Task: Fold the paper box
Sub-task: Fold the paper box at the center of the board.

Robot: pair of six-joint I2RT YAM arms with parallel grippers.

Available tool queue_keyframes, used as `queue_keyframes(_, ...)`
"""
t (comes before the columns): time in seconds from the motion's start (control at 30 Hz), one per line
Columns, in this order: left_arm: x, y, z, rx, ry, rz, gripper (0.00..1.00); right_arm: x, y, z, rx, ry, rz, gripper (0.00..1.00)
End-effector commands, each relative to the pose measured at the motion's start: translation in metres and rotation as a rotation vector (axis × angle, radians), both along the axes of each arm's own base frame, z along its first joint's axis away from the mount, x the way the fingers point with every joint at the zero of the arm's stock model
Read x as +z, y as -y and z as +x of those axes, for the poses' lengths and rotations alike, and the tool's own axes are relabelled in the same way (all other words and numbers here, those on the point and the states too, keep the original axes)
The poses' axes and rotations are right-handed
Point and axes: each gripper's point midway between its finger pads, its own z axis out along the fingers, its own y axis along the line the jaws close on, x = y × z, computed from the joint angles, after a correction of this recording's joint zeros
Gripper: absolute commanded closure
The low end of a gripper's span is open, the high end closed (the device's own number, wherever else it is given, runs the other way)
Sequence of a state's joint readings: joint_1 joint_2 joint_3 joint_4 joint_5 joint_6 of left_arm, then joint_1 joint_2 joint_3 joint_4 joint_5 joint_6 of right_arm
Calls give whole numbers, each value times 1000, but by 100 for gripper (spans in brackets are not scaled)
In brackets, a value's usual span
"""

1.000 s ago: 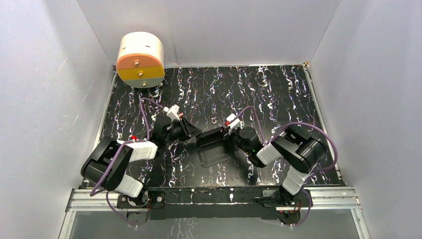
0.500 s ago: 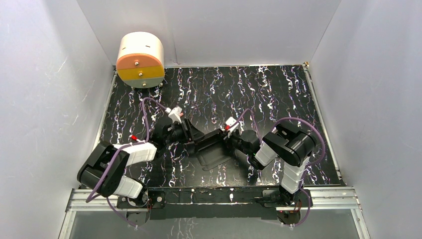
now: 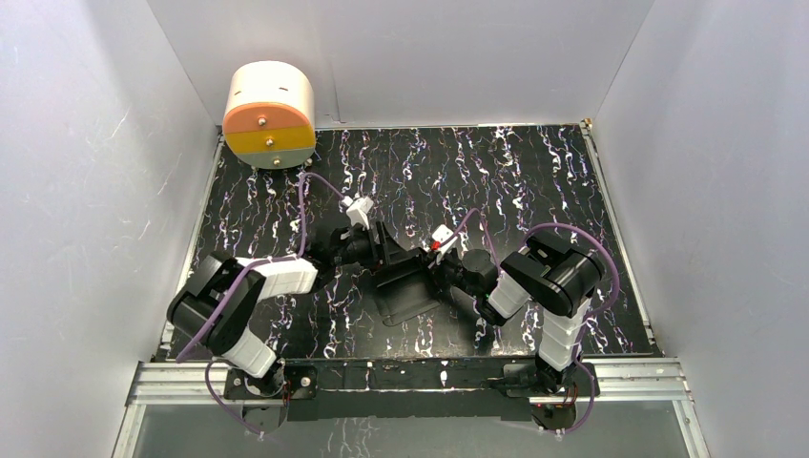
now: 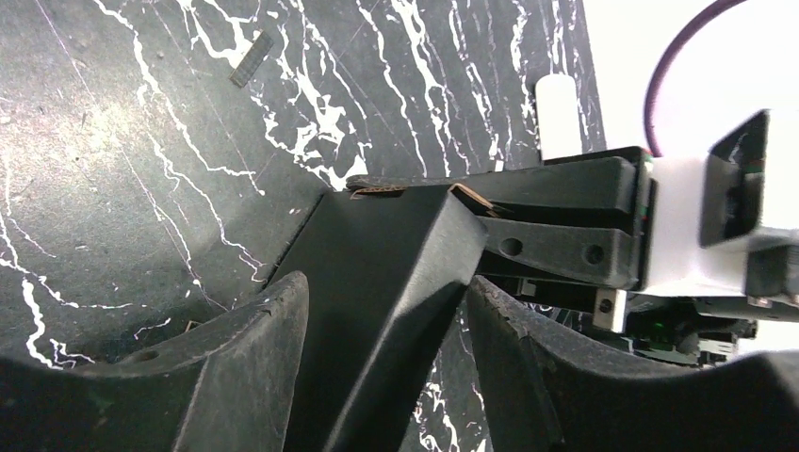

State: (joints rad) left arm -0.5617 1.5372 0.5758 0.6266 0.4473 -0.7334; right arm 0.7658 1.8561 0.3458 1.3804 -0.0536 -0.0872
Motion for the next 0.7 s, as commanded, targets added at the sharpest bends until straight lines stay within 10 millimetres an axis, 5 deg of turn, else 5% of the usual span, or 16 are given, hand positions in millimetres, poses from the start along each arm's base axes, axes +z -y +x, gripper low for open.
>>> queue_keyframes(0.0,-2,12,2,-39,5,11,41,-13,0,-4,23,-12,-42,95)
queue_keyframes(0.67,-31,4,7,-13,13,122,60,7,21,-11,-20,10,-63,73)
